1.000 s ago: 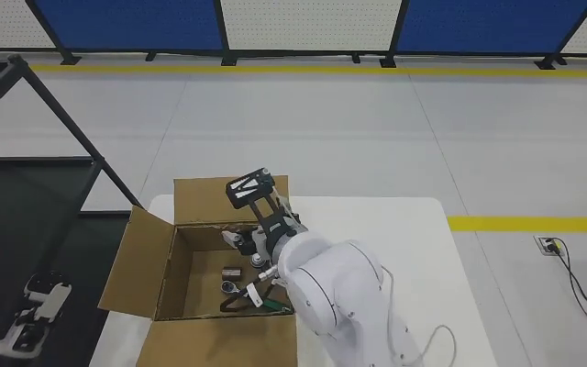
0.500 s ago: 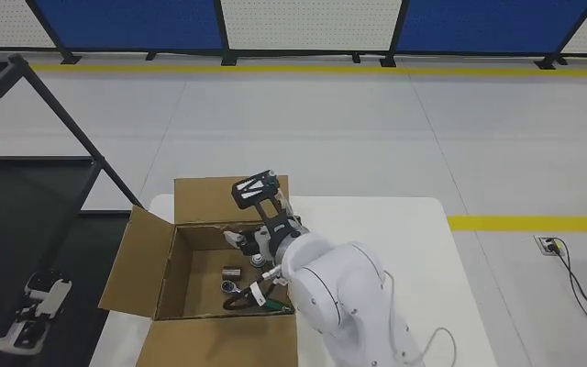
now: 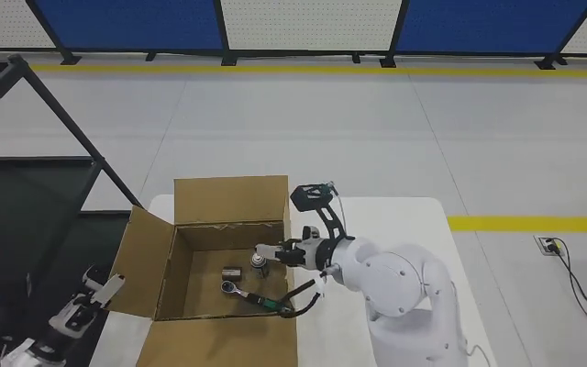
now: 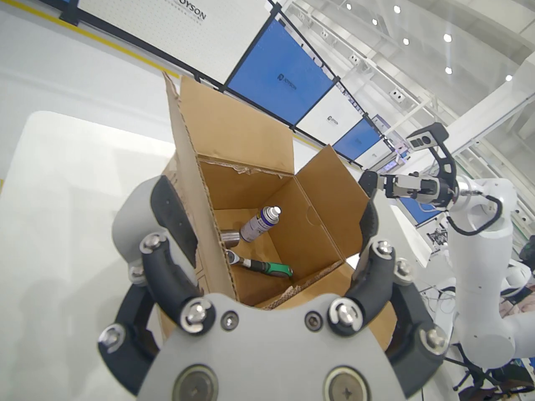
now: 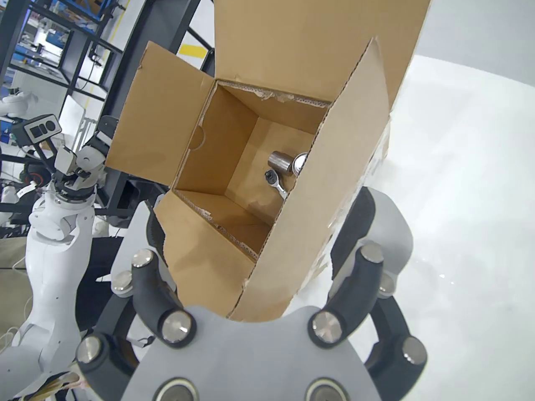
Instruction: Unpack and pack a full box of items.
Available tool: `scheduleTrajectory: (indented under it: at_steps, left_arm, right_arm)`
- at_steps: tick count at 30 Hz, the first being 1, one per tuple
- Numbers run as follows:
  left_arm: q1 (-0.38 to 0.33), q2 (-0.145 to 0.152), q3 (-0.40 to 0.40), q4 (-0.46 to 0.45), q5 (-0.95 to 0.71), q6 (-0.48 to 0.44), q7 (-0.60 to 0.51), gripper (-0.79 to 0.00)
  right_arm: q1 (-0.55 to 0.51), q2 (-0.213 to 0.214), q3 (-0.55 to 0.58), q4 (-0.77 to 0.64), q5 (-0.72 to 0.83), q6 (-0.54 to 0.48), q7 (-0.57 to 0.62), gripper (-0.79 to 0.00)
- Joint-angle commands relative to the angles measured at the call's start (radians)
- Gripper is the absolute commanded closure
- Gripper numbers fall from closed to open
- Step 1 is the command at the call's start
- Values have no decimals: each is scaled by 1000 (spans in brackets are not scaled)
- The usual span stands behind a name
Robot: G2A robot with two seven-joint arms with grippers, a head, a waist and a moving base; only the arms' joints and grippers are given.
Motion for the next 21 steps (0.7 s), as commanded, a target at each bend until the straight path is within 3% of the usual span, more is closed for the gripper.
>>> scheduleTrajectory:
  at_steps: [1,14,21]
  left_arm:
    - [1,2,9,-4,-2,-6,-11,-785]
    - [24,9,112,-76,29,-3,-52,-785]
    - [2,13,186,-70,80,56,-82,-785]
  right_arm:
    - [5,3,2,25,45,-20,5,-785]
    - [74,11,-74,225,234,-86,-66,-785]
    - [121,9,-139,371,267,-89,-125,-785]
